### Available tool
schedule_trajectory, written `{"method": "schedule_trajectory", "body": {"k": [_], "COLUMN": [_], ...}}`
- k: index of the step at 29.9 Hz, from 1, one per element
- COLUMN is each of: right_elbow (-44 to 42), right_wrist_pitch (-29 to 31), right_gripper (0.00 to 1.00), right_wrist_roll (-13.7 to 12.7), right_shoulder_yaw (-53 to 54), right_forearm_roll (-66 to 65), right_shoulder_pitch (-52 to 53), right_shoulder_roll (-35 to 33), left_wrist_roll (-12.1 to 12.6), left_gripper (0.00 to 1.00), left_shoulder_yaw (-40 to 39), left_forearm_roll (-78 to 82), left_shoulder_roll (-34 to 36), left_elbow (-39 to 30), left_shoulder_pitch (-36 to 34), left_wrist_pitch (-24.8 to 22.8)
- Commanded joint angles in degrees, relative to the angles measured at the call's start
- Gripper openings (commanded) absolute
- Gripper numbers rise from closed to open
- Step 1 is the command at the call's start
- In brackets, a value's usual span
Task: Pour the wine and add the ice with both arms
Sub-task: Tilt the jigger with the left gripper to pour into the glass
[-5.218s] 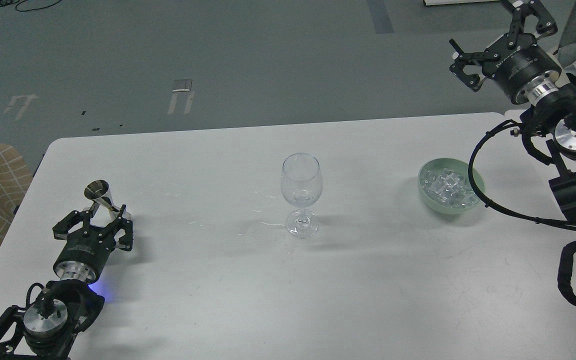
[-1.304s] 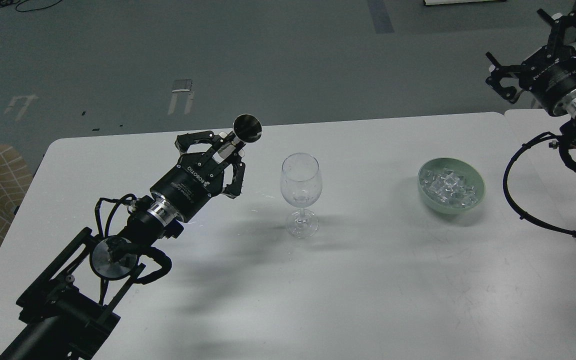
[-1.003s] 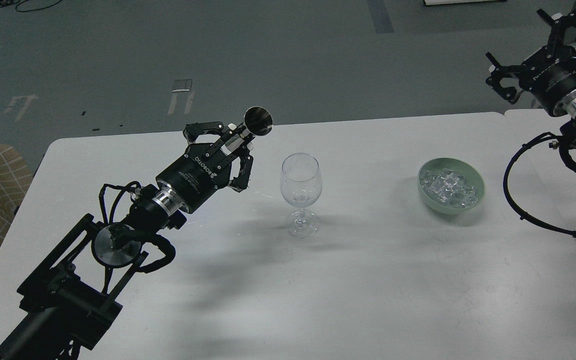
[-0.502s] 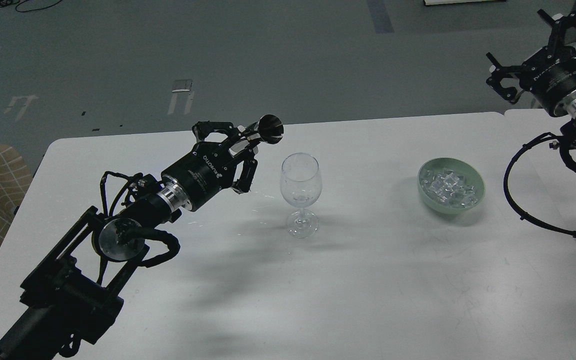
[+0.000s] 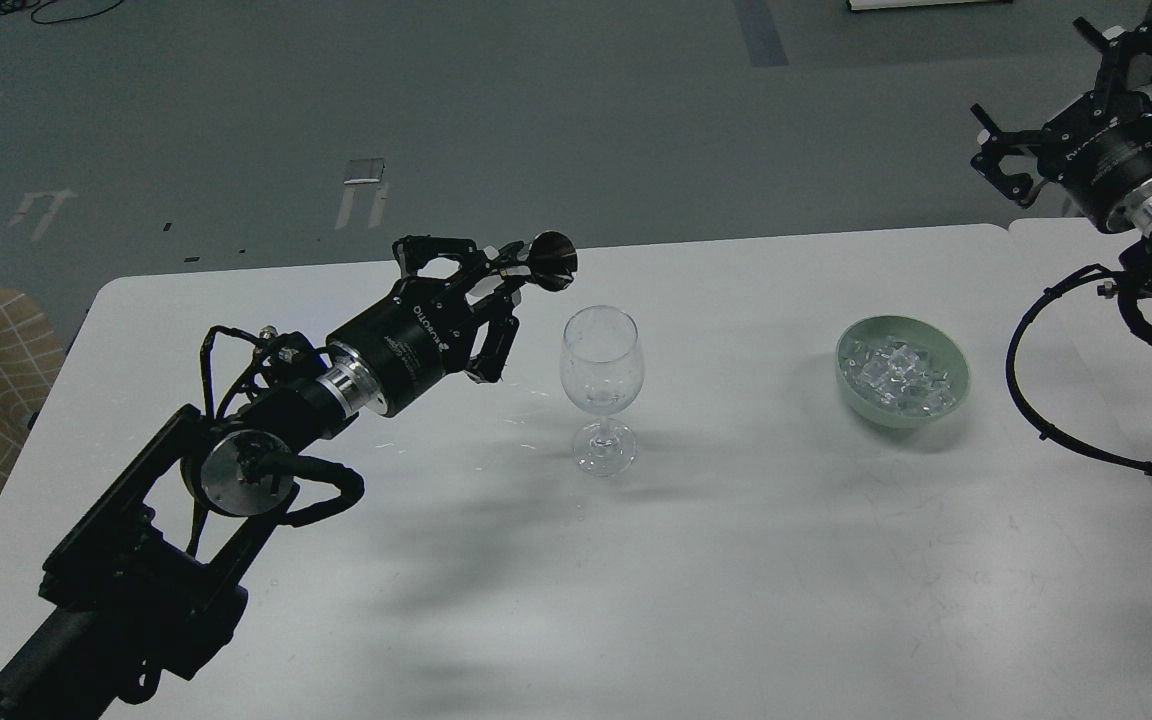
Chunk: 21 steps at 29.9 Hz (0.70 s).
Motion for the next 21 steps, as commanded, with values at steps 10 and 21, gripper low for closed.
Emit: {"method": "schedule_trajectory", "body": {"k": [10,21], "right_elbow": [-0.1,0.0], "right_wrist_pitch": [0.0,0.0], "right_gripper": [1.0,1.0], "right_wrist_roll": [0.0,0.0], "right_shoulder_yaw": [0.2,0.3], "right_forearm_roll": [0.0,0.0], "right_shoulder_pitch": [0.1,0.4], "right_shoulder_roll": [-0.3,-0.3], "left_wrist_roll": [2.4,2.4], "left_gripper": [0.0,0.0], "left_shoulder_yaw": [0.0,0.1], "left_forearm_roll": [7.6,14.4], "left_shoulder_roll": [0.0,0.0], "left_elbow": [0.0,-1.1], "left_shoulder_pitch": [-1.1,-1.0], "left_wrist_pitch": [-0.1,-0.8]}}
